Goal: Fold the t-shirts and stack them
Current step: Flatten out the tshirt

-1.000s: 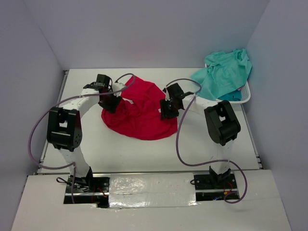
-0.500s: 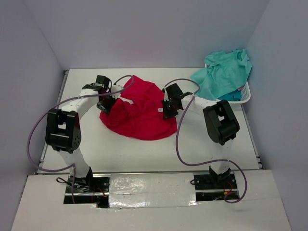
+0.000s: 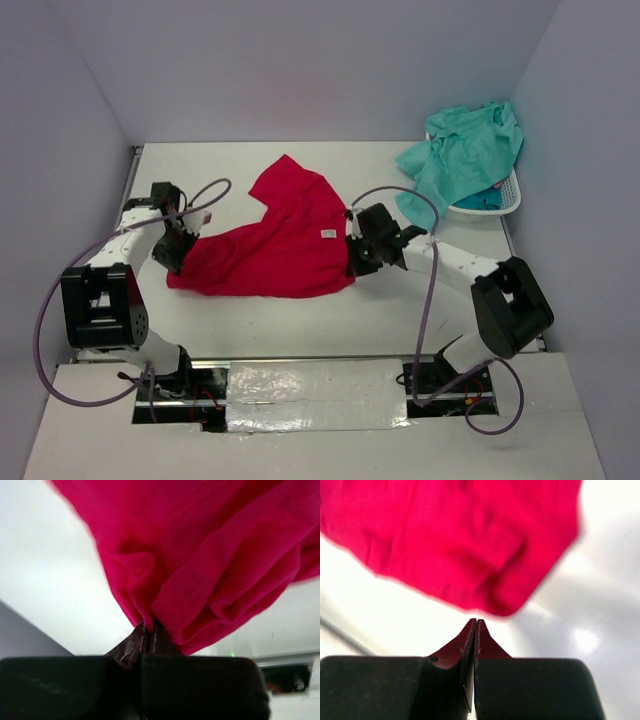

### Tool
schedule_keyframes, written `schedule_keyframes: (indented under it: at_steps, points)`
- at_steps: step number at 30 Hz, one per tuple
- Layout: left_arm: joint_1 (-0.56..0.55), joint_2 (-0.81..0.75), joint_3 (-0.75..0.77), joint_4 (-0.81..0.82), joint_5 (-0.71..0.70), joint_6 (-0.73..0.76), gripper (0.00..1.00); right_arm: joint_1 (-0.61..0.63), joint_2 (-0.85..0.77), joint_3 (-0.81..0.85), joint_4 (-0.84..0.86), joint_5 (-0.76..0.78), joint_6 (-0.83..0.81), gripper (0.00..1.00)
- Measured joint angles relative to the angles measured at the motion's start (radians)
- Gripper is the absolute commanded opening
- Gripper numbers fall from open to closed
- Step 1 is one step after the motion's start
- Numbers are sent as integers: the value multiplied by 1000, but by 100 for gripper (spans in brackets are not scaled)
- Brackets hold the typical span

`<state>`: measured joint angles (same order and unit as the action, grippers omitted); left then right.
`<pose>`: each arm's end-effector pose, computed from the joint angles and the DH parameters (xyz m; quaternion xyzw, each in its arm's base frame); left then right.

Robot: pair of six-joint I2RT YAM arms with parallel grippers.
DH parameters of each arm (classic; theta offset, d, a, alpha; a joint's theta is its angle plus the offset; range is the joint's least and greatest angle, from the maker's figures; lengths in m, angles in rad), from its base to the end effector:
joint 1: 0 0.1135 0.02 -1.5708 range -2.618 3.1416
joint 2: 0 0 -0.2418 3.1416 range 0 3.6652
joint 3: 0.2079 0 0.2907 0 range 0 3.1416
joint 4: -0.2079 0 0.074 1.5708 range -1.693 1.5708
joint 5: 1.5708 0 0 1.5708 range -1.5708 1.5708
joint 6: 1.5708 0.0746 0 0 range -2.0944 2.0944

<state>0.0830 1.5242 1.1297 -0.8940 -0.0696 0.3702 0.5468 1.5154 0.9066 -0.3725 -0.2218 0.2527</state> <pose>0.3341 0.0330 0.1586 0.1368 0.9800 0.0652 0.1293 0.2954 0.1990 0.1195 -0.1711 0.9360 0.2099 0.2247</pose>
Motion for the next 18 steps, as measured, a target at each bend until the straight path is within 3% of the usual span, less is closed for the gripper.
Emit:
schedule_keyframes:
  at_steps: [5, 6, 8, 12, 18]
  points:
    - [6, -3, -153, -49, 12, 53, 7, 55, -64, -72, -11, -60, 26, 0]
    - [5, -3, -172, -57, 12, 67, 10, 56, -64, -72, -11, -69, 26, 11]
    - [6, -3, -186, -70, 14, 80, 10, 55, -66, -72, -9, -76, 29, 47]
    - [6, -4, -173, -77, 27, 97, 7, 23, -45, -39, -2, -108, 23, 51]
    - [10, -4, -152, -75, 30, 98, 9, -54, 136, 101, 85, -145, 50, 54]
